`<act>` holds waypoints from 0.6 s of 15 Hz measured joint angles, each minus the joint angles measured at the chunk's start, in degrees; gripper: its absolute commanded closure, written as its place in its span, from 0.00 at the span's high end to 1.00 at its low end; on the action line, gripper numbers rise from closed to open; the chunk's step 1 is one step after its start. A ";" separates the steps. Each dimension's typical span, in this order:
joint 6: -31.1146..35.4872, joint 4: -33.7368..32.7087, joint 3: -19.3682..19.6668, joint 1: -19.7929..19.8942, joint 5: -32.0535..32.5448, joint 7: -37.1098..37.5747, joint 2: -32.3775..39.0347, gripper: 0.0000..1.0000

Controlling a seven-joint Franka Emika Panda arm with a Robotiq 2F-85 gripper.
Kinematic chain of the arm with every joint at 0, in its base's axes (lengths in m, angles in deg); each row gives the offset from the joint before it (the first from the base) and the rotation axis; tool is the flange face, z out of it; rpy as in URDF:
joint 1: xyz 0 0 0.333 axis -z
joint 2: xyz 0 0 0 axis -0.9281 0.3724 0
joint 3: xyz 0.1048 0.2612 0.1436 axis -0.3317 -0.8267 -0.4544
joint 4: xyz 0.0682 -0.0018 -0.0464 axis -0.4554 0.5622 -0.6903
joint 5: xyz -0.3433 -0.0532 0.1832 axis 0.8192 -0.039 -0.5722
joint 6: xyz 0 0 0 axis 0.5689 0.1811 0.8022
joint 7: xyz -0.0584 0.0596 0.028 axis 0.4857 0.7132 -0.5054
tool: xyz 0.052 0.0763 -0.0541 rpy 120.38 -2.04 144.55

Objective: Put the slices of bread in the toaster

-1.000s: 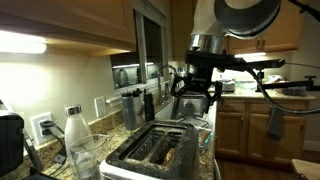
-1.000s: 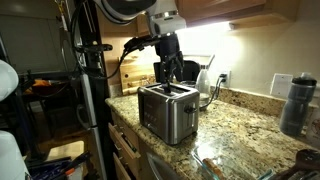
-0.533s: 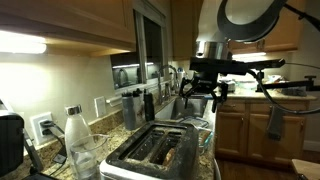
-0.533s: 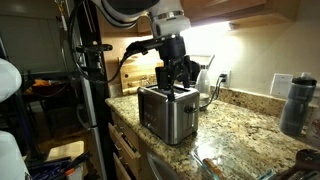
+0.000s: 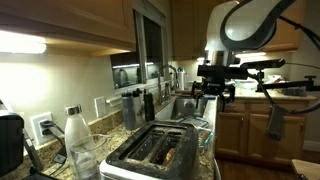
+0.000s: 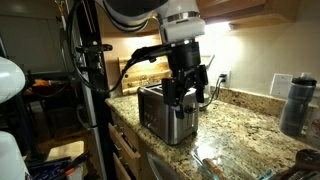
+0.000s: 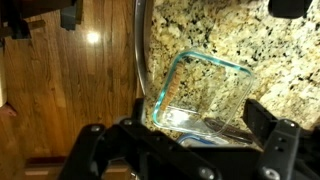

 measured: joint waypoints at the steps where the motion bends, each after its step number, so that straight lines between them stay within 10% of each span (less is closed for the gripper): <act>1: 0.70 -0.02 0.57 0.48 0.26 0.01 0.85 1.00; 9: 6.21 -3.23 3.66 1.74 1.70 1.12 11.57 1.00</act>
